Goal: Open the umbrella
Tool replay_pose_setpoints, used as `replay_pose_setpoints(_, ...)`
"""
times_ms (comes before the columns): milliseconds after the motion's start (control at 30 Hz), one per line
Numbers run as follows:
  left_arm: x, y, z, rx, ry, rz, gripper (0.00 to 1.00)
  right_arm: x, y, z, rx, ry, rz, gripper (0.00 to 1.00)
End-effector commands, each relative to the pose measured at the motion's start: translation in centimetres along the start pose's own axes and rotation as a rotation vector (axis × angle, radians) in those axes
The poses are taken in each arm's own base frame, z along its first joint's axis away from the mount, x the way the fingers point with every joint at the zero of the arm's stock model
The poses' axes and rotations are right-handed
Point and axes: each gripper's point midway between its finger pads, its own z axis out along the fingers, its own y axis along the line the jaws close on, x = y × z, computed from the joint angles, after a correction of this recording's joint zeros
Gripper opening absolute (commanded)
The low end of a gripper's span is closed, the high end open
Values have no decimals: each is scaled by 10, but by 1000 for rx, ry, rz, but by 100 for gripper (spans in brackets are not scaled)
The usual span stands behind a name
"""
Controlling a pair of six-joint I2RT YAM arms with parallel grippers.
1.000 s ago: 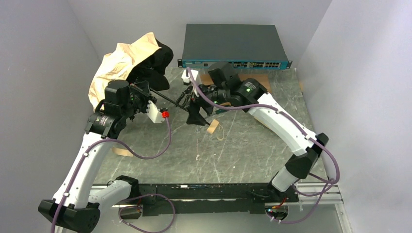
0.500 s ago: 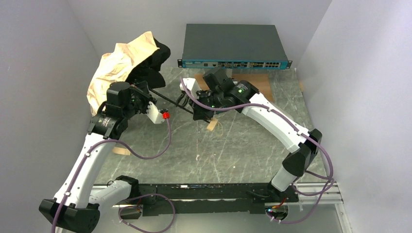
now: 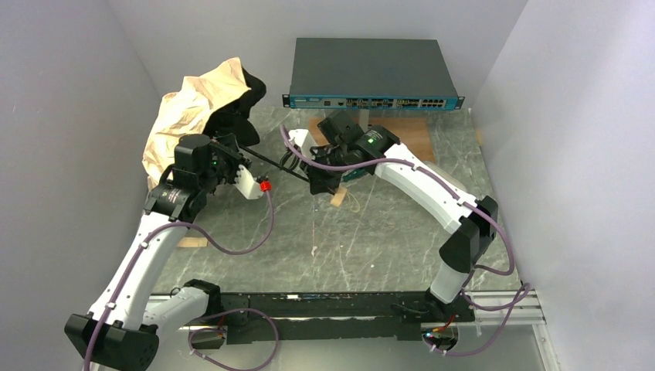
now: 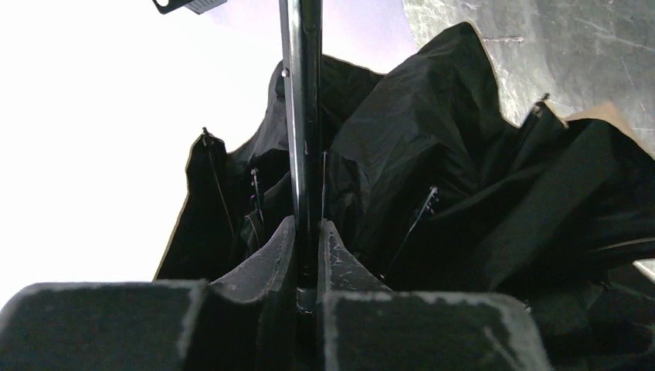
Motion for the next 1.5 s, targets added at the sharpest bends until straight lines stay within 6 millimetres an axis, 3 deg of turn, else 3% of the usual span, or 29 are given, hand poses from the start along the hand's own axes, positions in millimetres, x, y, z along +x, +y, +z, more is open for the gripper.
replay_pose_setpoints(0,10,31,-17,-145,46,4,24,-31,31,-20,-89,-122,-131,0)
replay_pose_setpoints(33,7,26,-16,-141,38,2,35,-37,33,-24,-94,-148,-146,0)
replay_pose_setpoints(67,4,20,-15,-136,27,4,39,-41,35,-26,-101,-168,-162,0)
replay_pose_setpoints(267,-13,-6,-4,-89,-33,11,48,-53,48,-33,-173,-208,-213,0)
replay_pose_setpoints(400,-22,-20,8,-49,-47,0,47,-60,50,-34,-189,-232,-198,0)
replay_pose_setpoints(500,-18,-32,14,-7,-4,3,32,-55,50,-34,-179,-217,-193,0)
replay_pose_setpoints(633,12,-41,13,52,131,-38,22,-30,45,-38,-130,-160,-201,0)
replay_pose_setpoints(833,71,-41,0,79,317,-40,22,18,40,-41,-76,-37,-193,0)
replay_pose_setpoints(1133,148,-46,-19,96,527,-17,25,63,38,-49,-41,86,-188,0)
replay_pose_setpoints(1467,204,-26,-38,62,667,45,27,103,37,-54,-17,169,-169,0)
